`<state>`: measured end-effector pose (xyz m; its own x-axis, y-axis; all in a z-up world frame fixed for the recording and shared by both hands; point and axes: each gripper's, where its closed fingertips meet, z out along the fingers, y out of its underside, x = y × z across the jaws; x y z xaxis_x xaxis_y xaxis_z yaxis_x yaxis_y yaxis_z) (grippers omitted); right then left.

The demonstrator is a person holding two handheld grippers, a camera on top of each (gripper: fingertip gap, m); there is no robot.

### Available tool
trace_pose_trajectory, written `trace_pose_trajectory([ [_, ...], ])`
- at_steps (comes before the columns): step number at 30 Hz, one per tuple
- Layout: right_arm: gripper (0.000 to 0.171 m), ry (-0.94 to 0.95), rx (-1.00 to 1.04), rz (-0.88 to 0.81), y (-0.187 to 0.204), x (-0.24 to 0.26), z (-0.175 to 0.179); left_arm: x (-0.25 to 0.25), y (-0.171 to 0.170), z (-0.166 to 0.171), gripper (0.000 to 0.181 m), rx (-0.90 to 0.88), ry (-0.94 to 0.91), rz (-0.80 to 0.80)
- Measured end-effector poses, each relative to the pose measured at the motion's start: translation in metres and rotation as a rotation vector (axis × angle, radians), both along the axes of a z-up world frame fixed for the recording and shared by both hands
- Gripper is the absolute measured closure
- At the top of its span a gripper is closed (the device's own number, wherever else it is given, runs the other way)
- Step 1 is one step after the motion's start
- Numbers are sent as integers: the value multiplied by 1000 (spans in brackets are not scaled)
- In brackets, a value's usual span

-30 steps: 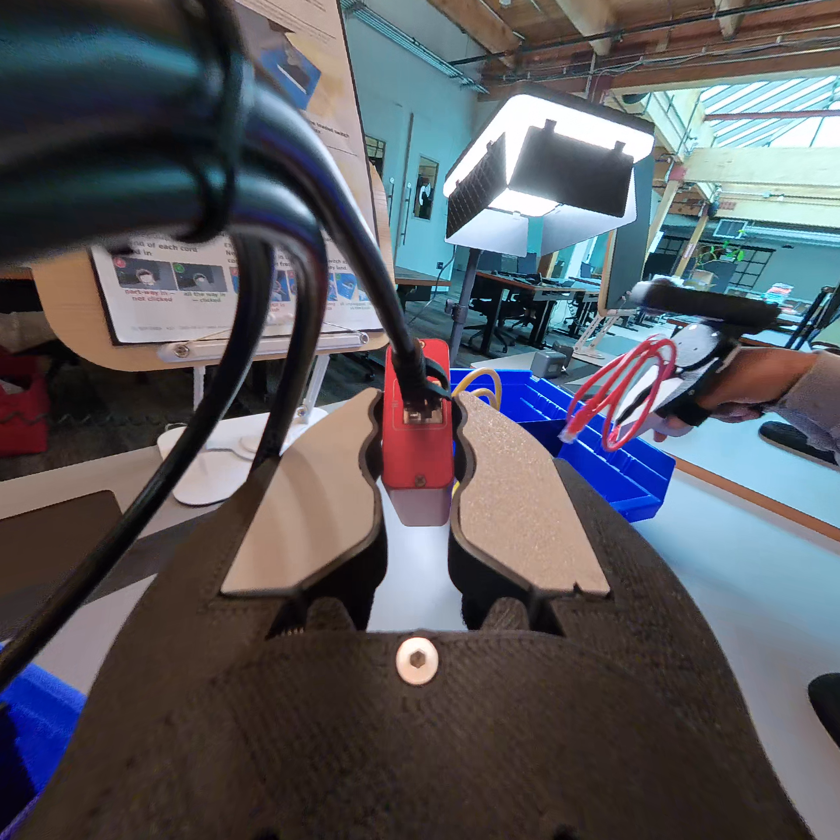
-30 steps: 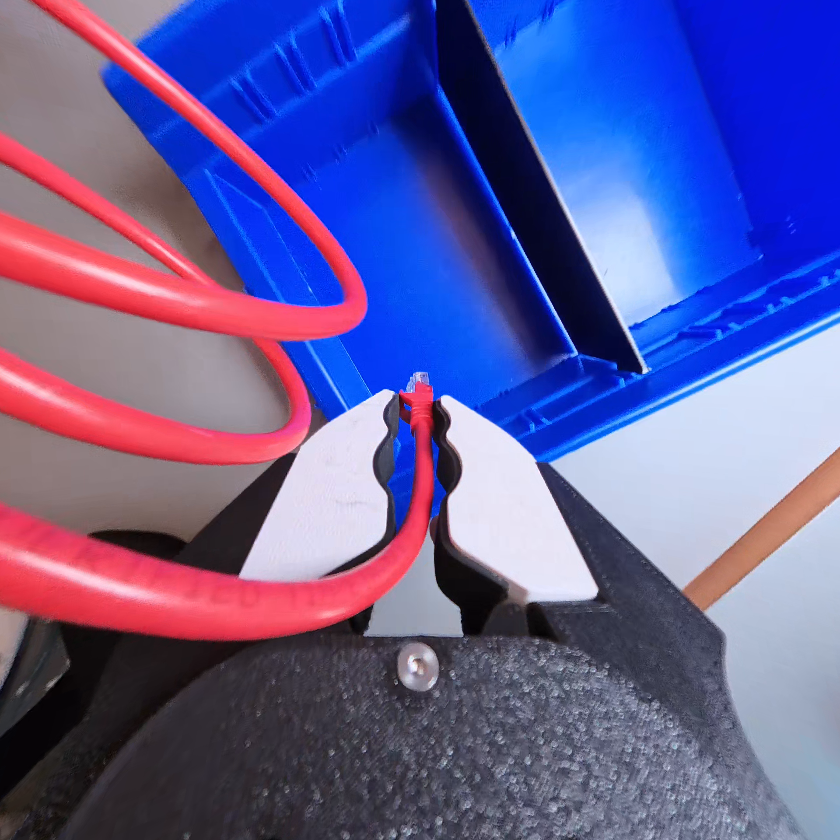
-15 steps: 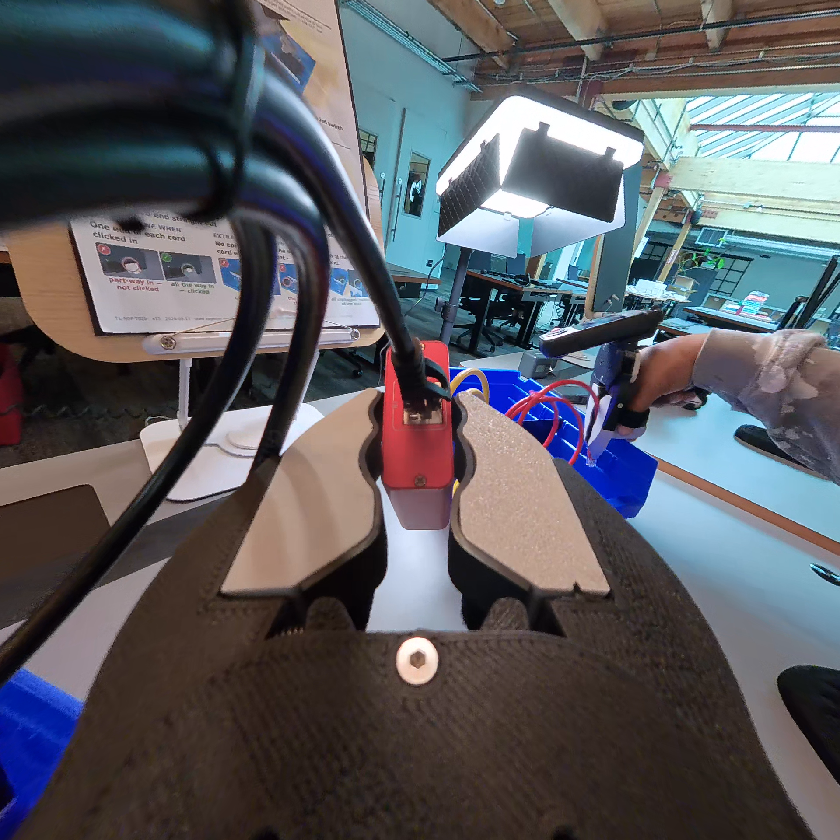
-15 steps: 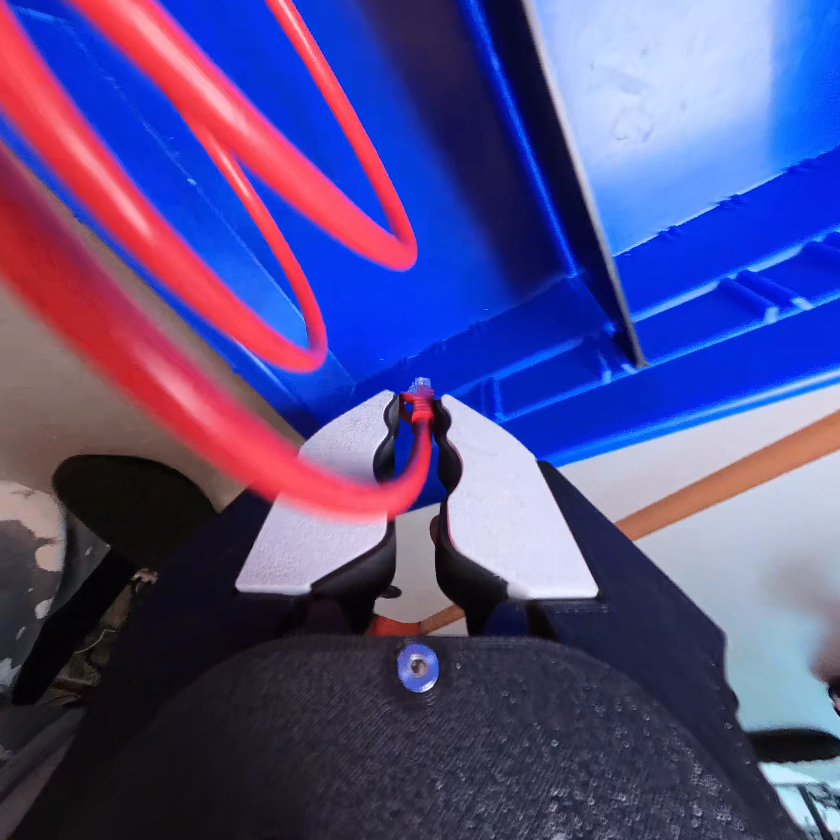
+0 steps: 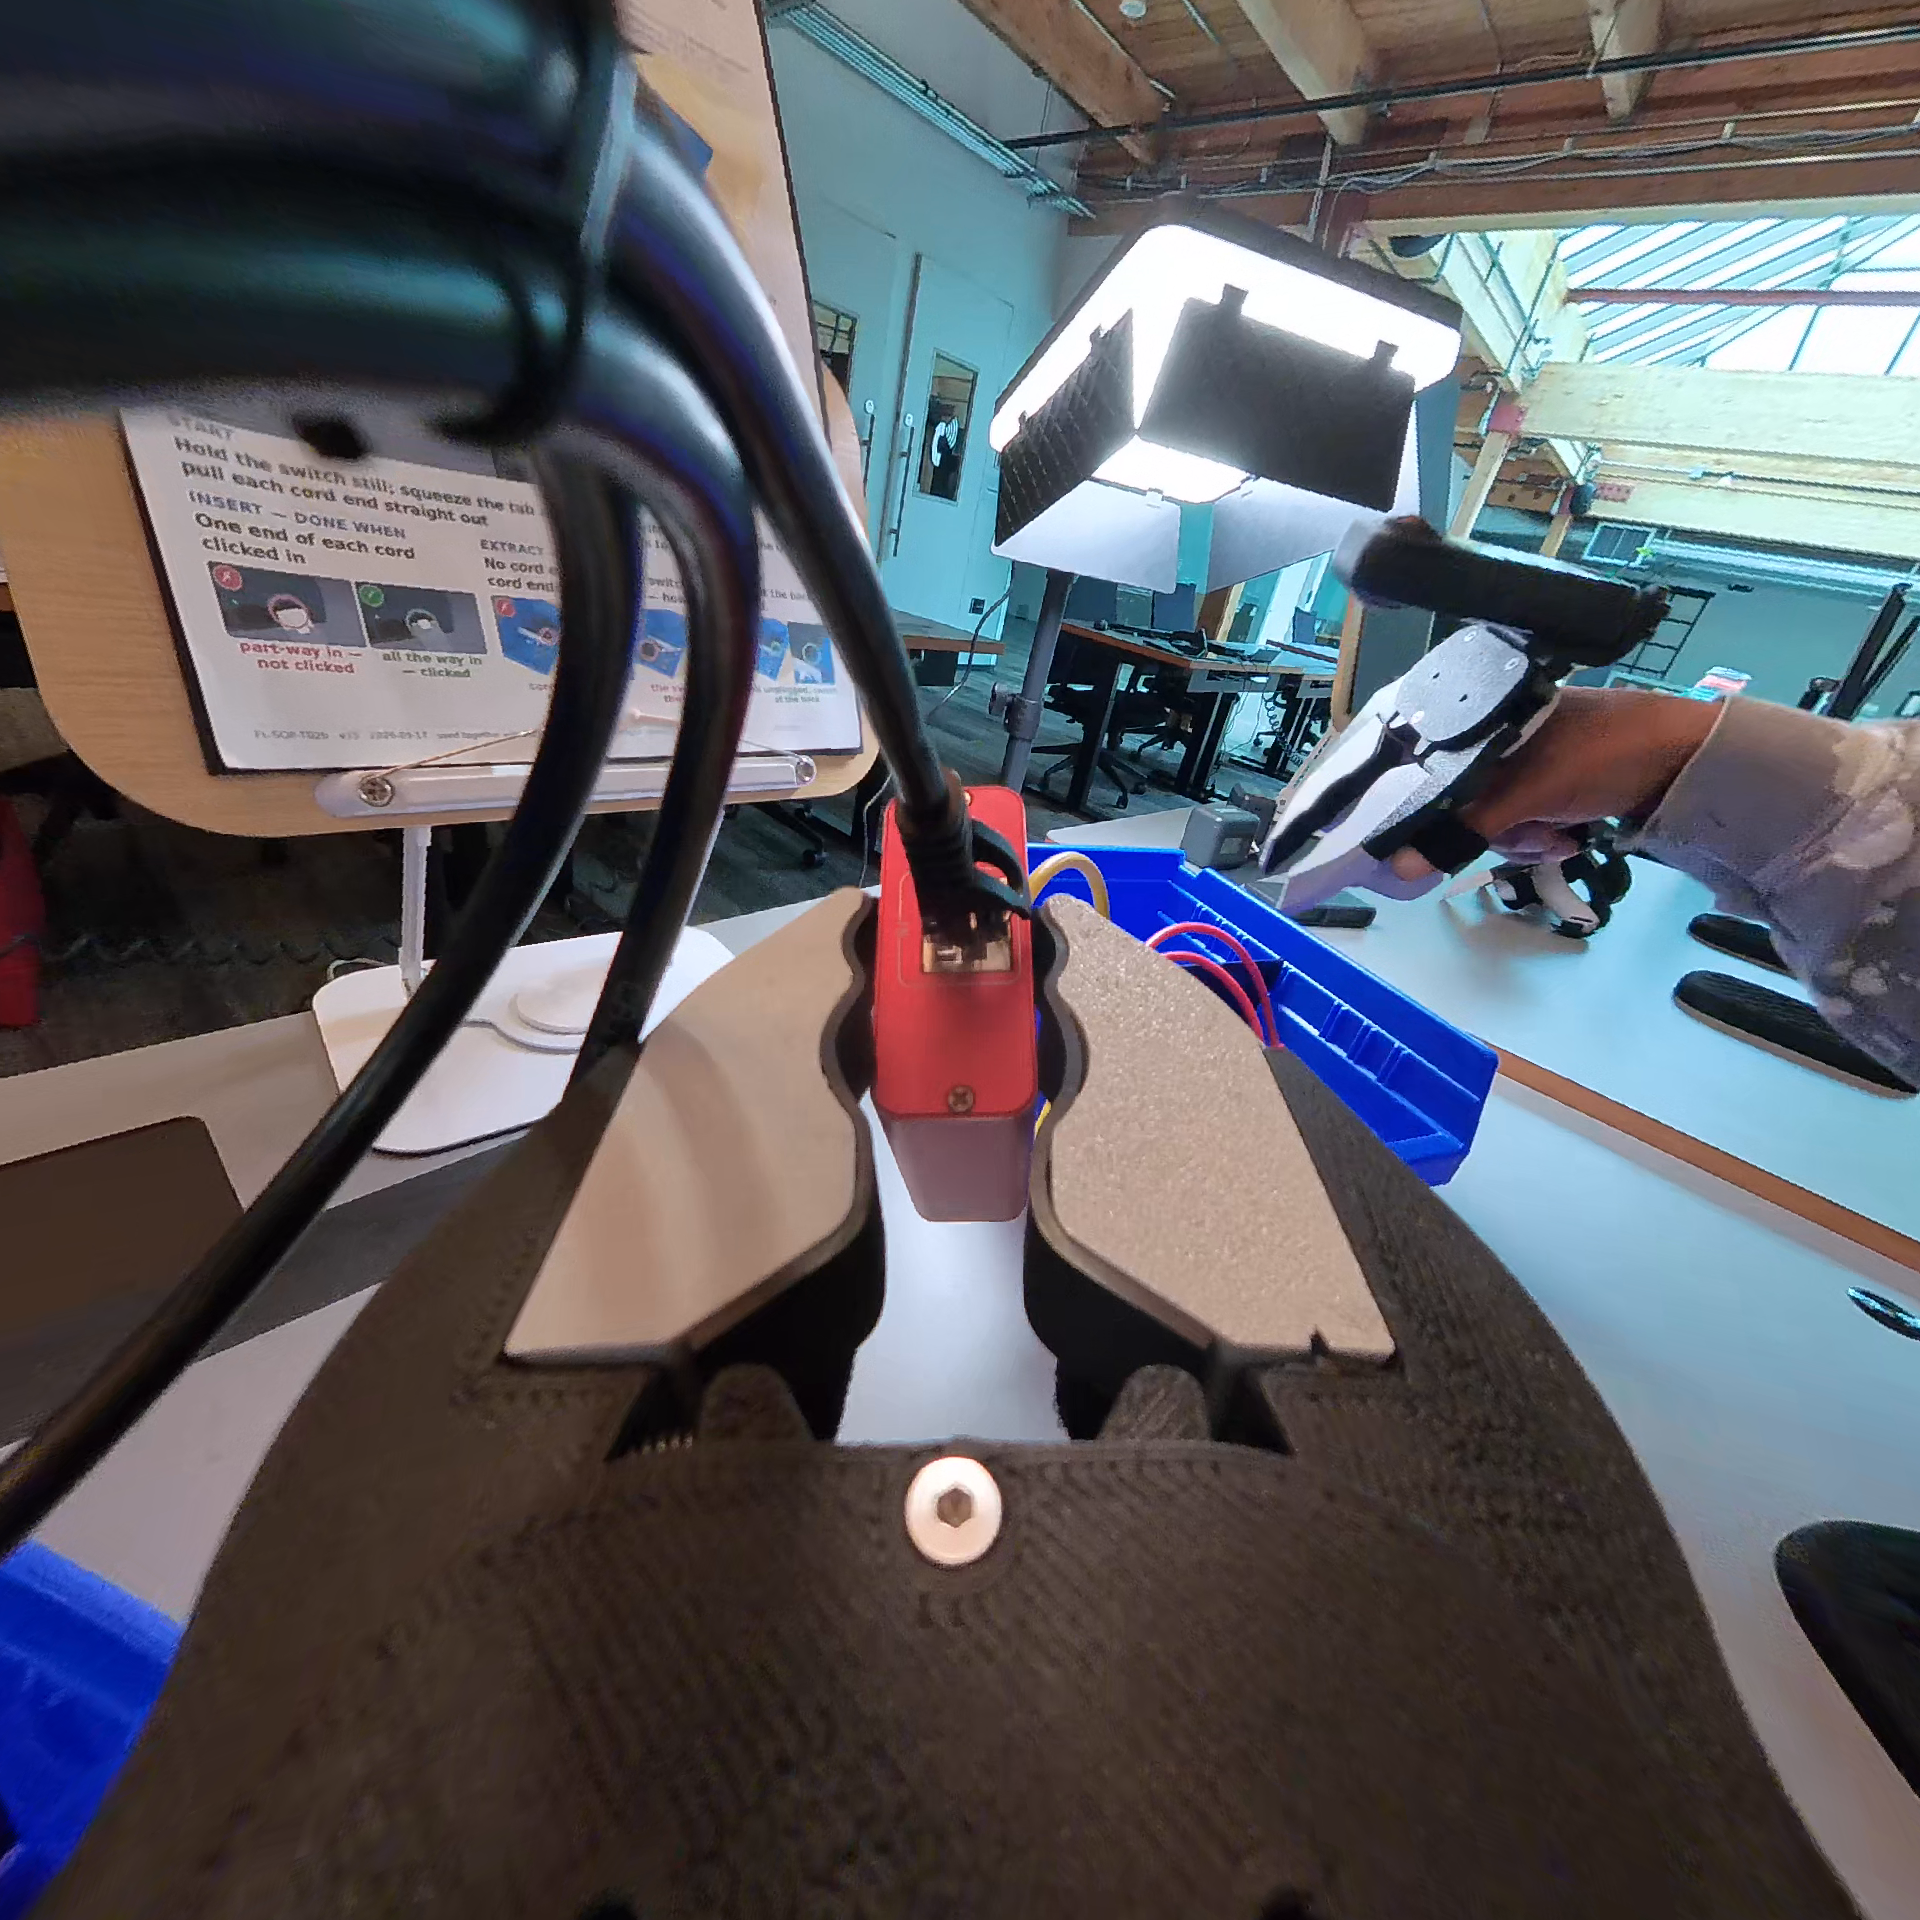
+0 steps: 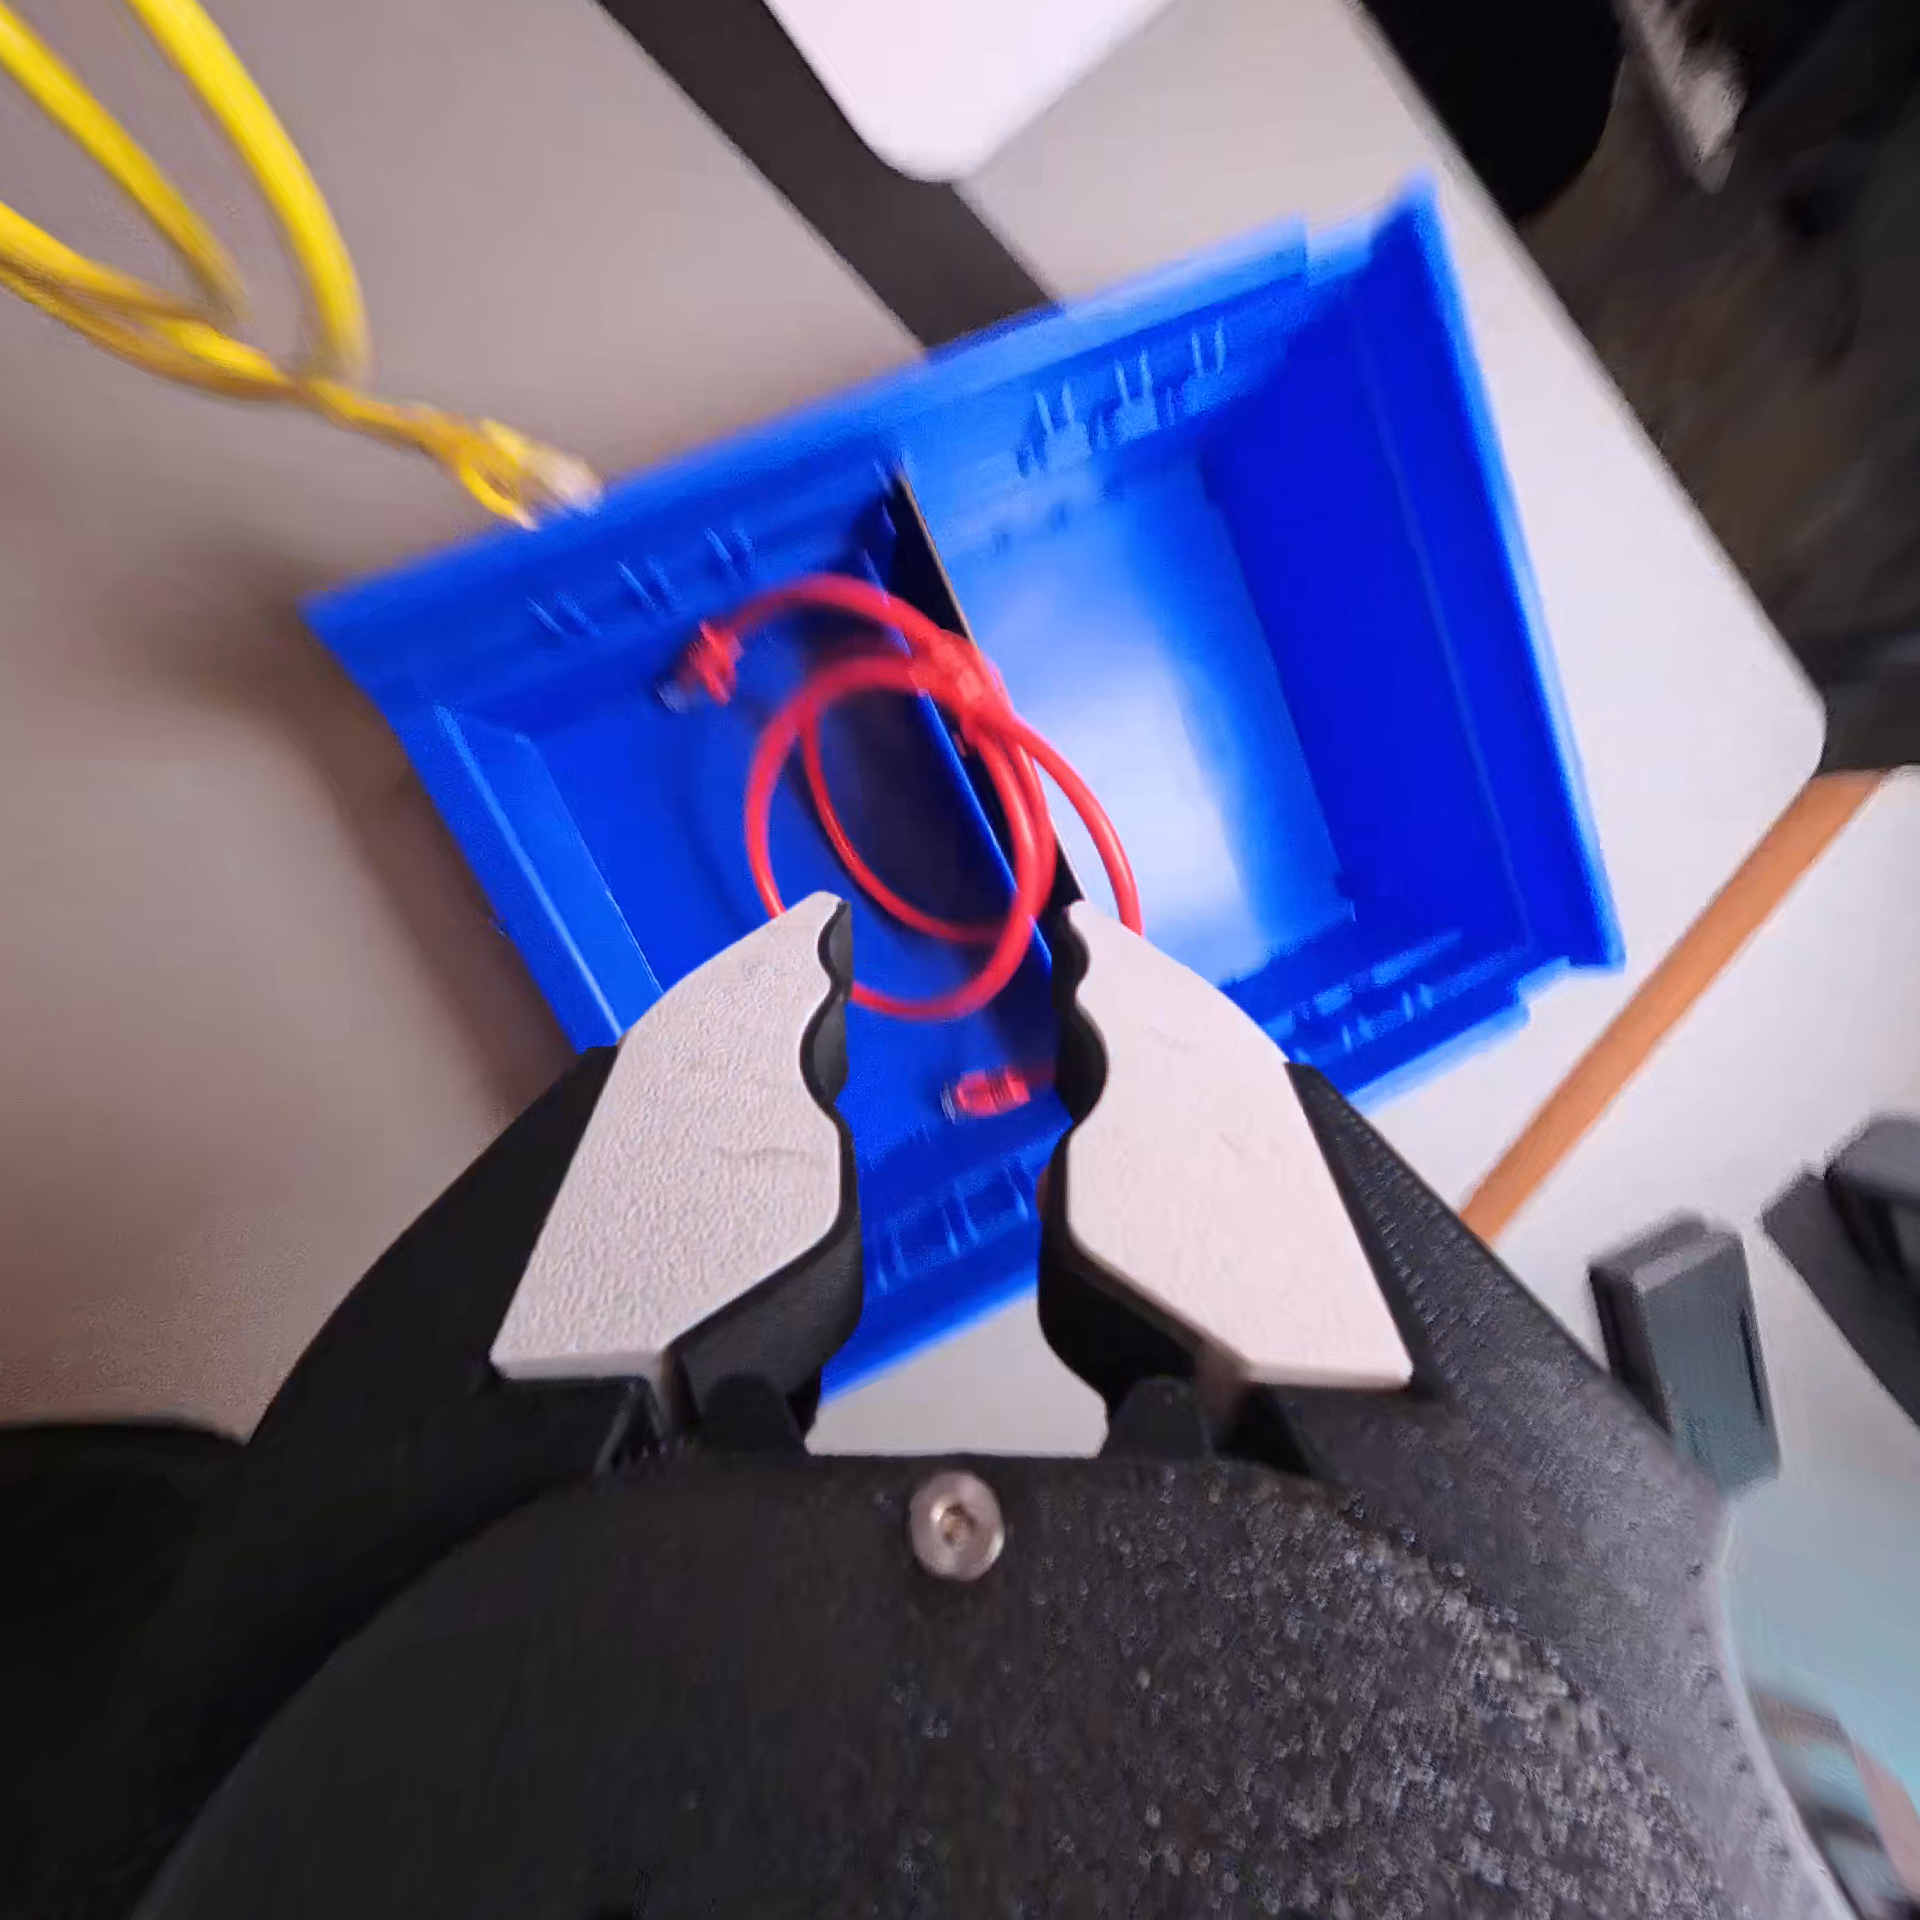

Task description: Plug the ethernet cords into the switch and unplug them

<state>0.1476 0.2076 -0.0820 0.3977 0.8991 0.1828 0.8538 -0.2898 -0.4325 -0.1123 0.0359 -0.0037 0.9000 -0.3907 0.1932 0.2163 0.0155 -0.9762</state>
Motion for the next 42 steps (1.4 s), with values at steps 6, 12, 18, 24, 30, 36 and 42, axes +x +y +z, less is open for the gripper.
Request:
trace_pose_trajectory([
  [6,142,706,-64,289,-109,-117,73,-2,-10,20,154,57,-52,-17],
  [12,145,1032,-383,577,-250,-193,58,-6,-30,52,154,141,-223,-88],
  [18,134,1480,-400,409,-236,-220,98,14,-58,85,154,265,-367,-223],
  [24,147,1609,-293,425,-229,-188,140,44,-75,100,154,319,-372,-373],
  [30,155,1576,-261,599,-247,-160,155,72,-85,98,153,326,-330,-521],
  [36,154,1519,-259,688,-256,-147,159,82,-91,96,154,324,-325,-607],
  [42,156,1506,-223,675,-252,-140,163,92,-87,85,155,277,-267,-639],
])
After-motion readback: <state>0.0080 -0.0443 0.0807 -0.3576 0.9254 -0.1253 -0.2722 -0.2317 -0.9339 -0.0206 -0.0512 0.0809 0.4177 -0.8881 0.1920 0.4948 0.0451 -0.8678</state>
